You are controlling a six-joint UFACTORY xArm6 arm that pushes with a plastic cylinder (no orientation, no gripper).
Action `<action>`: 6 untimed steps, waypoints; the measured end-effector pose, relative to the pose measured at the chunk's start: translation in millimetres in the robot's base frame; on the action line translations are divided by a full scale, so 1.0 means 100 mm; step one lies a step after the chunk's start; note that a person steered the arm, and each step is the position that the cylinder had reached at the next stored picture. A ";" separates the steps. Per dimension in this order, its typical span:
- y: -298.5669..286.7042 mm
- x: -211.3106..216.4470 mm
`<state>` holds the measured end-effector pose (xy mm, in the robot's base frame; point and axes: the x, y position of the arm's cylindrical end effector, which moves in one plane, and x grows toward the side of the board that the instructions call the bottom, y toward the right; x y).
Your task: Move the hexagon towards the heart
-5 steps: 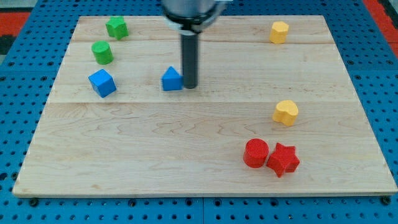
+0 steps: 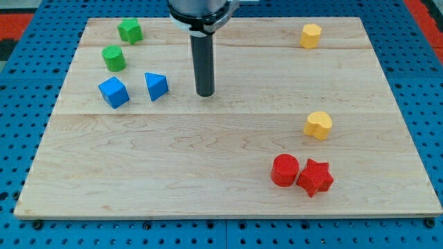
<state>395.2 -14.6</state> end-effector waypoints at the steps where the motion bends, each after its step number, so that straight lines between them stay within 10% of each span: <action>1: 0.93 -0.26; 3: 2.60 -1.11; 4: 2.65 -1.82; 6: 1.82 -1.52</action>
<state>243.6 167.2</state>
